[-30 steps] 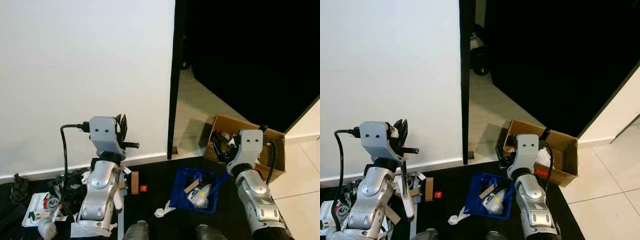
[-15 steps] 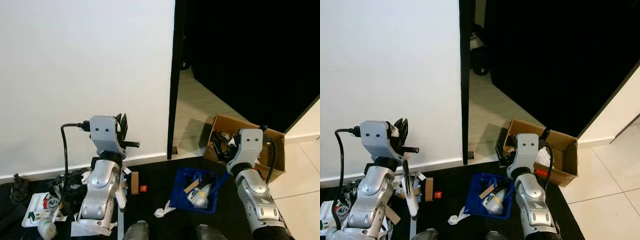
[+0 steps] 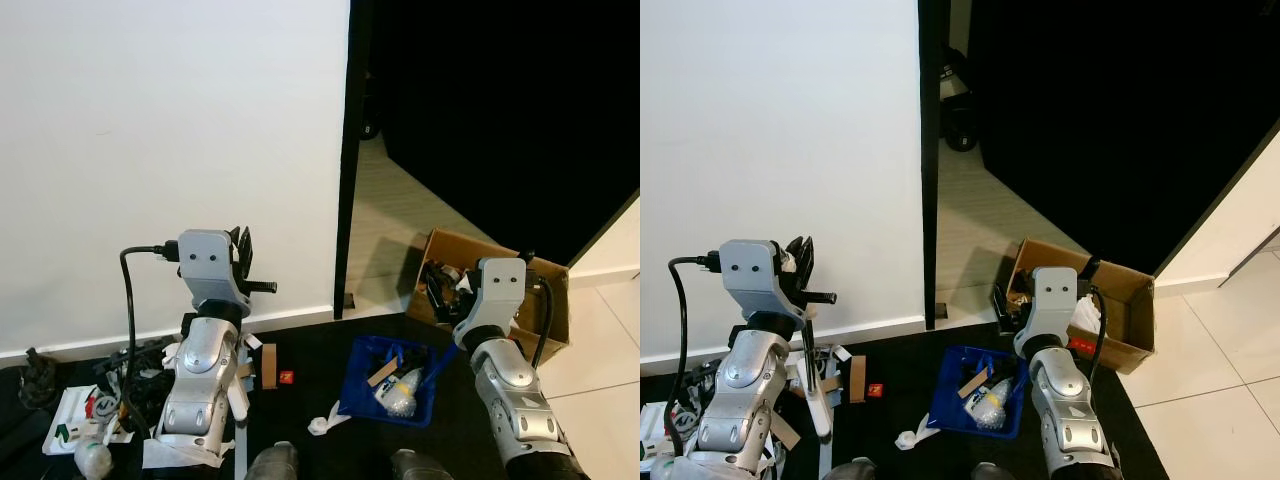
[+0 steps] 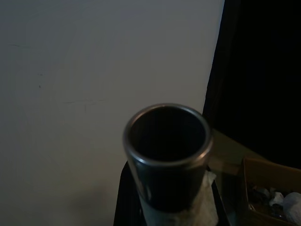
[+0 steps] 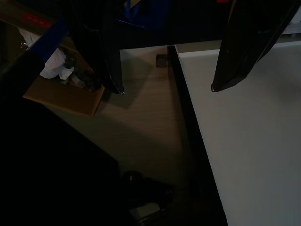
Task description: Sweep floor
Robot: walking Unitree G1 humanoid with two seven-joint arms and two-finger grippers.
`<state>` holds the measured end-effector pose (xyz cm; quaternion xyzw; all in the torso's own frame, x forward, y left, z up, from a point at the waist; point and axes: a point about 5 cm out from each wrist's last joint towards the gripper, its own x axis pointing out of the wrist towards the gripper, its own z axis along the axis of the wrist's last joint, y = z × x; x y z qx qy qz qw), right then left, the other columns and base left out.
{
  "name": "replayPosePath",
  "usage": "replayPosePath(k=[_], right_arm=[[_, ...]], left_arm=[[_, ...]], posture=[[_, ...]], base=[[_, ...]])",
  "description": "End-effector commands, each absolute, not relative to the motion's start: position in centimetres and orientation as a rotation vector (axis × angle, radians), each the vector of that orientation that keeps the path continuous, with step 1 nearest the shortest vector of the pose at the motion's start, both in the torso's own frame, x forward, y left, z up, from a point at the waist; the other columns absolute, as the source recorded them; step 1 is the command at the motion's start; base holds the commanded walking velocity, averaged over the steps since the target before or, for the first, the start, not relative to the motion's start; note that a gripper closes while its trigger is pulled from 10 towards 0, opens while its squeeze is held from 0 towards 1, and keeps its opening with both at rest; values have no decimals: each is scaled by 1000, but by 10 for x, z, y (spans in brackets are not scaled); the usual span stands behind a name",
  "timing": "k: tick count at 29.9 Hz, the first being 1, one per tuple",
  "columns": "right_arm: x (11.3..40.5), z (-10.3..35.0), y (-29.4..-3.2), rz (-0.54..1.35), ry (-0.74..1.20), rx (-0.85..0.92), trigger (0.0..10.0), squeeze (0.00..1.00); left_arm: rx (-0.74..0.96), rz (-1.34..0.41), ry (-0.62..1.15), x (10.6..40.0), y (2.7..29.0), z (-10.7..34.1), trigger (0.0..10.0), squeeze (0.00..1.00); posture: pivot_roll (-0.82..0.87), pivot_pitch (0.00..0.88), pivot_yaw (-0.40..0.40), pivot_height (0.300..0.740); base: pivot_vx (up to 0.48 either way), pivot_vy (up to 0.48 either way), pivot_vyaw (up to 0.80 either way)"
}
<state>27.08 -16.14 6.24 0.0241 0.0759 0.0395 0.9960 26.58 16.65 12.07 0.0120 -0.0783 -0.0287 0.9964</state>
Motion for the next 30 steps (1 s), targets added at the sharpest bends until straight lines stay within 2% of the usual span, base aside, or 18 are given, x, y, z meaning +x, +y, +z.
replayPosePath(k=[1,30], right_arm=[[269,58,-165,63,167,49,10000,0],[266,56,-162,61,173,53,10000,0]], left_arm=[[42,-61,-186,267,165,126,10000,0],[46,-63,-186,266,165,126,10000,0]], posture=[[15,0,-23,740],[16,0,-16,740]], base=[[0,0,0],[0,0,0]])
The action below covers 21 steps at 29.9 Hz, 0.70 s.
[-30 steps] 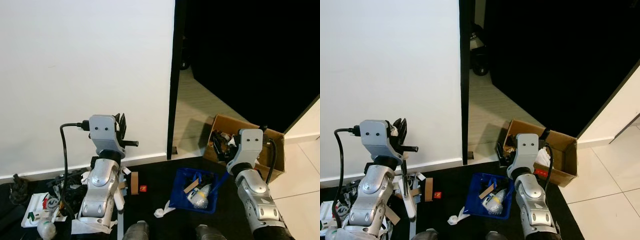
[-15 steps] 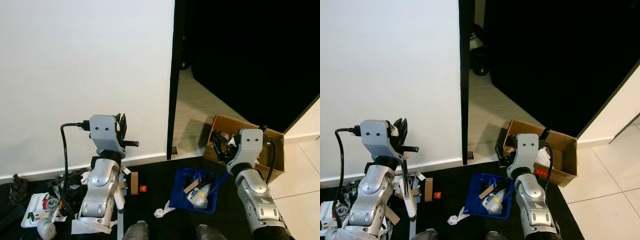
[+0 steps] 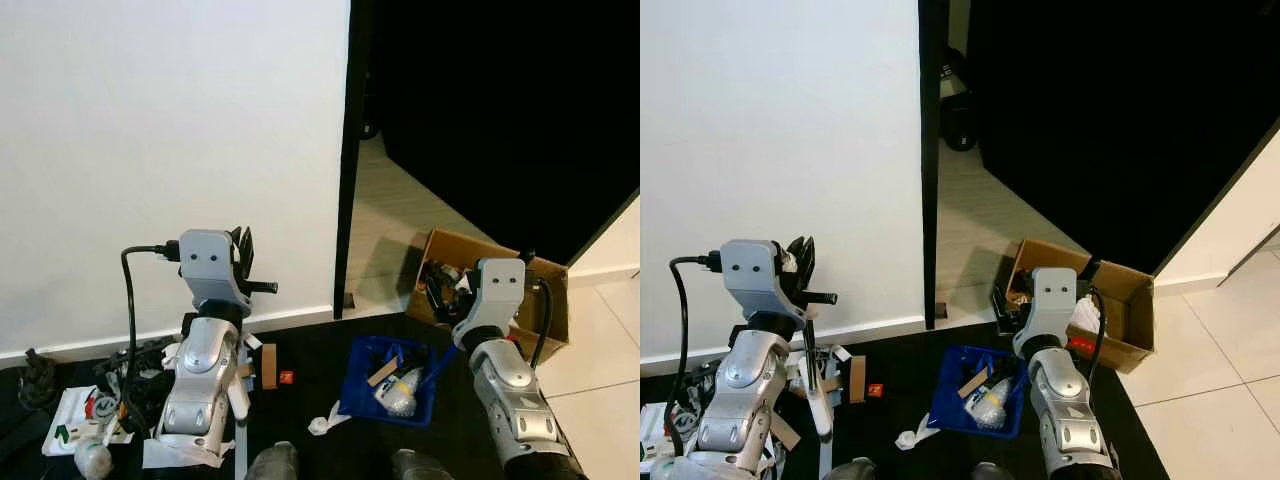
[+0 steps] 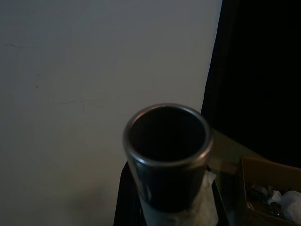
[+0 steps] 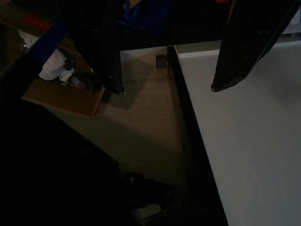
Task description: Sweep floor
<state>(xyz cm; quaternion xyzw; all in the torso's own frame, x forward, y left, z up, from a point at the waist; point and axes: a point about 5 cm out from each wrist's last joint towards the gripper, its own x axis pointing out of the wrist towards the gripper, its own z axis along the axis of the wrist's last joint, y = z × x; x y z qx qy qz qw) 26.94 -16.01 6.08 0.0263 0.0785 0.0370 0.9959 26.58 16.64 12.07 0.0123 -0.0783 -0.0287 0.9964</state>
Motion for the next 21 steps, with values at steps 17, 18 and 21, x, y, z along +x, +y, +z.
replayPosePath(k=[17,18,21], right_arm=[[269,56,-164,60,171,47,10000,0],[269,56,-164,60,172,46,10000,0],[270,56,-165,56,170,45,10000,0]], left_arm=[[43,-63,-189,268,164,126,10000,0],[43,-64,-189,269,164,126,10000,0],[43,-66,-188,269,164,125,10000,0]], posture=[[14,0,-20,740],[14,0,-19,740],[13,0,-17,740]], base=[[0,0,0],[0,0,0],[0,0,0]])
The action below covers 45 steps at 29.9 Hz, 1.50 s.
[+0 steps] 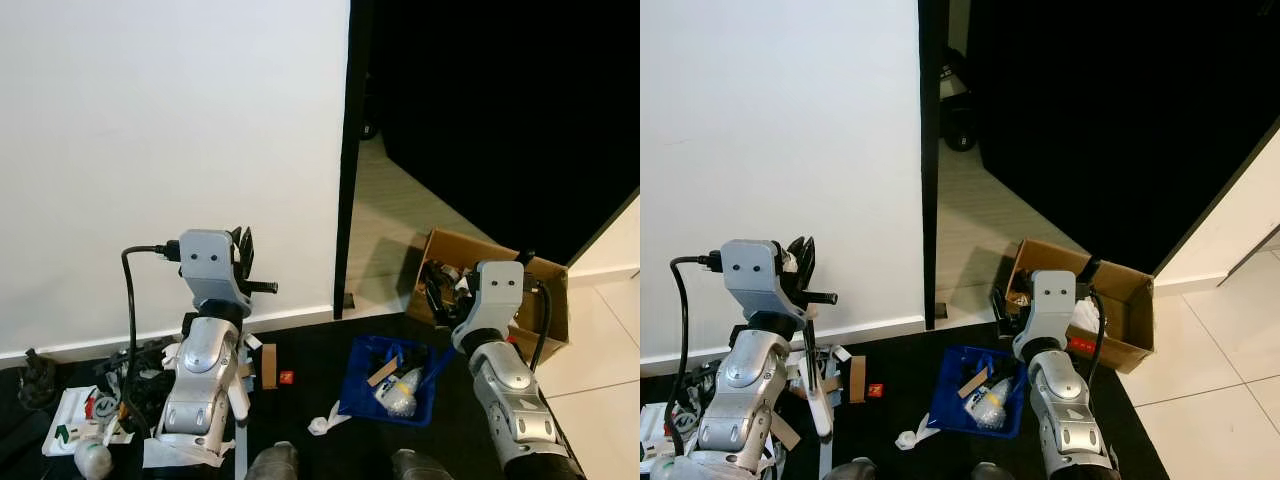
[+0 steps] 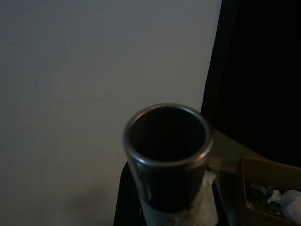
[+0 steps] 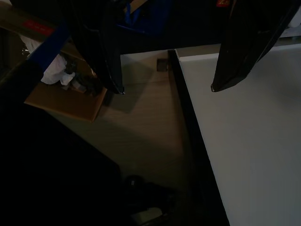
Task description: Sweep floor
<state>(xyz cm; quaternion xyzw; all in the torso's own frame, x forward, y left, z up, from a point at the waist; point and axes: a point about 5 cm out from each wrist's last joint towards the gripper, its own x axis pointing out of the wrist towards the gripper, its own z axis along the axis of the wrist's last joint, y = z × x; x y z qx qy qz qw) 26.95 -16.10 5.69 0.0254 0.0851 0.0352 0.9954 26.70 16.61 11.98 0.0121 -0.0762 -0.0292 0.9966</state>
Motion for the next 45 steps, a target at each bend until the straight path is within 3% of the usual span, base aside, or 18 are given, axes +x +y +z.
replayPosePath(k=[1,45], right_arm=[[270,56,-165,56,170,45,10000,0],[271,53,-161,59,171,55,10000,0]], left_arm=[[43,-66,-188,269,164,125,10000,0],[56,-59,-182,269,168,123,10000,0]], posture=[[13,0,-17,740],[26,0,-12,740]], base=[[0,0,0],[0,0,0]])
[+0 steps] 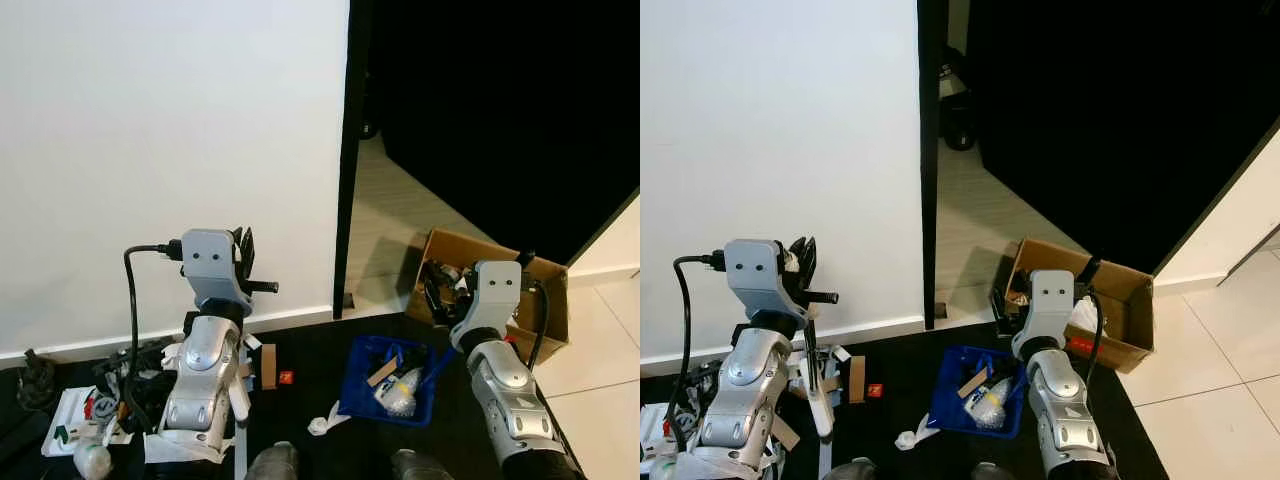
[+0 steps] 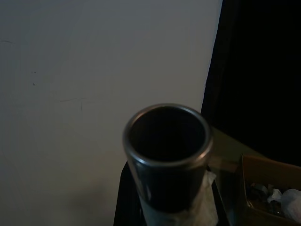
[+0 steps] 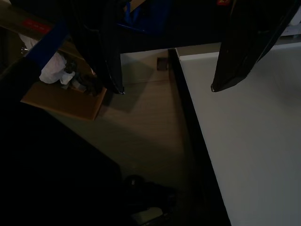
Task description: Sweep floor
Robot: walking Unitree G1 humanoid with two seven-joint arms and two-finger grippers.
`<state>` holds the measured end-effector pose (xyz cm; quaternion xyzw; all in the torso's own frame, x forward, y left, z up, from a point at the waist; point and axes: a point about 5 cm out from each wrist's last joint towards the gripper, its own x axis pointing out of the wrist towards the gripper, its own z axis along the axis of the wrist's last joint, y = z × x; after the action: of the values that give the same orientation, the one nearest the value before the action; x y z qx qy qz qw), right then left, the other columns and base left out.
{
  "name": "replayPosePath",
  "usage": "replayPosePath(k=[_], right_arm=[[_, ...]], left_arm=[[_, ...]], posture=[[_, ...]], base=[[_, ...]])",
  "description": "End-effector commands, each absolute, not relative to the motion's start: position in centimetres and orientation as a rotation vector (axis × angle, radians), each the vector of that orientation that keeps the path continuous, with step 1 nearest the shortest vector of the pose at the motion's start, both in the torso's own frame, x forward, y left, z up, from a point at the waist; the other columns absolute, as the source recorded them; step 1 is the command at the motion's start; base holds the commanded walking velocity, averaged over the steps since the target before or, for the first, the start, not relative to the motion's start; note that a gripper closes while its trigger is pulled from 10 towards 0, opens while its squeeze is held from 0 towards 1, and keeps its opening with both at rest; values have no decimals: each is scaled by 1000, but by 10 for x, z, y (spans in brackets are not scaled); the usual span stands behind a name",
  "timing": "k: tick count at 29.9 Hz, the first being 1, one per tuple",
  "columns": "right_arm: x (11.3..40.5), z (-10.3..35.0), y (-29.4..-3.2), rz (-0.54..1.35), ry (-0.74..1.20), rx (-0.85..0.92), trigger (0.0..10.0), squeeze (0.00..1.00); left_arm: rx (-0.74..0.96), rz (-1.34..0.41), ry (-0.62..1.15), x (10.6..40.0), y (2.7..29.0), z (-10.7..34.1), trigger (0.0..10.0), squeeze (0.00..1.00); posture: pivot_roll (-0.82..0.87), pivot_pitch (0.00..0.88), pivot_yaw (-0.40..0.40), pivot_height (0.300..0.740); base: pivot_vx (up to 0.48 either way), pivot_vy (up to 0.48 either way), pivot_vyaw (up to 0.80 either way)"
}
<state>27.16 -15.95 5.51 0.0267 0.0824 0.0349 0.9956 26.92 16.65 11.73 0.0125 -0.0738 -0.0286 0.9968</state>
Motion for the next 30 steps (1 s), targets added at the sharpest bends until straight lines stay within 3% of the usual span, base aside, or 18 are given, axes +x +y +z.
replayPosePath(k=[1,30], right_arm=[[271,53,-161,59,171,55,10000,0],[270,51,-160,47,167,46,10000,0]], left_arm=[[56,-59,-182,269,168,123,10000,0],[62,-57,-169,264,169,118,10000,0]], posture=[[26,0,-12,740],[31,0,-9,740]], base=[[0,0,0],[0,0,0]])
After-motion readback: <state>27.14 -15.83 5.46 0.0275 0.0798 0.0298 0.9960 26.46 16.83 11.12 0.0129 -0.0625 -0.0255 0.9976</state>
